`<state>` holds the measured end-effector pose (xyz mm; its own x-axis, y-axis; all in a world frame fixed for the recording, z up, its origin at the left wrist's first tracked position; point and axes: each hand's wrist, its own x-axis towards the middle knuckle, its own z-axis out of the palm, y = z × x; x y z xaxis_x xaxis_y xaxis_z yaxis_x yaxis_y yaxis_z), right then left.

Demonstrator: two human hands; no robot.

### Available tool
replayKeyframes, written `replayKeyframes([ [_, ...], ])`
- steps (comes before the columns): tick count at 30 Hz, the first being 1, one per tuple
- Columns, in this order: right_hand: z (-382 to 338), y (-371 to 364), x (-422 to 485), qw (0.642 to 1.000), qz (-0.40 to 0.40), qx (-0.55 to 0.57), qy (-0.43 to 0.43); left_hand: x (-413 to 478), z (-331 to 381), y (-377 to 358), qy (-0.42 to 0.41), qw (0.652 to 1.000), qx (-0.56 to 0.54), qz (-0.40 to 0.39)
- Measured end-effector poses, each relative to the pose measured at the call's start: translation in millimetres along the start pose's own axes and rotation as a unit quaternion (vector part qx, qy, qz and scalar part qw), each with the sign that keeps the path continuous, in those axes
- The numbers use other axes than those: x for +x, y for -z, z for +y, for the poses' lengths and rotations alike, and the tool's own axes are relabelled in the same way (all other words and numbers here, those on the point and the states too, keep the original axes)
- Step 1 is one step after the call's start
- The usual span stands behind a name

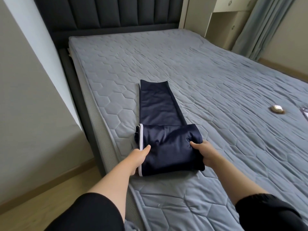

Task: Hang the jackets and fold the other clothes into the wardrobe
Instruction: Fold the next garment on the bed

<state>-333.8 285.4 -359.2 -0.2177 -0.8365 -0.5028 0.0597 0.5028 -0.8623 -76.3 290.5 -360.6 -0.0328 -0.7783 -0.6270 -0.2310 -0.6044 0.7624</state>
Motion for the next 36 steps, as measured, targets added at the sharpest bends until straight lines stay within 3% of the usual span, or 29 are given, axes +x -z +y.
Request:
replayKeyframes([
  [3,15.0,-10.1,3.6,0.997,0.047,-0.069,-0.001,0.9,-7.3,-1.5,0.045,0.997,0.054,-0.001],
  [7,23.7,-13.7,4.7,0.995,0.082,-0.060,-0.007,0.9,-5.5,-2.7,0.080,0.997,0.006,-0.015],
  [10,21.0,-11.9,5.0,0.995,0.074,-0.072,-0.002,-1.1,-3.9,0.8,0.094,0.995,-0.018,-0.039],
  [15,23.4,-0.9,2.9,0.993,0.017,-0.088,-0.080,-5.5,-8.0,14.3,0.211,0.969,-0.026,-0.128],
  [18,23.5,4.1,3.7,0.993,0.033,-0.071,-0.089,-5.6,2.1,14.2,0.172,0.980,0.007,-0.102],
  [21,17.2,1.5,7.4,0.996,0.059,-0.044,-0.059,-1.4,15.9,7.9,0.068,0.995,-0.071,-0.024],
  [24,15.1,-6.0,10.2,0.994,0.085,-0.062,-0.035,4.3,18.9,-0.2,0.040,0.992,-0.111,0.052],
  [27,16.5,-7.6,7.8,0.992,0.074,-0.089,-0.044,3.6,12.4,-2.3,0.071,0.988,-0.132,0.023],
  [30,20.6,1.9,1.8,0.993,0.026,-0.025,-0.116,-0.7,5.6,6.7,0.117,0.977,-0.170,-0.043],
  [33,26.7,6.0,-2.9,0.992,0.020,-0.028,-0.120,5.1,-0.6,5.8,0.101,0.992,-0.080,-0.003],
  [36,29.4,-5.7,-4.6,0.988,0.090,-0.122,-0.035,7.0,2.9,-3.8,0.054,0.995,0.023,0.080],
])
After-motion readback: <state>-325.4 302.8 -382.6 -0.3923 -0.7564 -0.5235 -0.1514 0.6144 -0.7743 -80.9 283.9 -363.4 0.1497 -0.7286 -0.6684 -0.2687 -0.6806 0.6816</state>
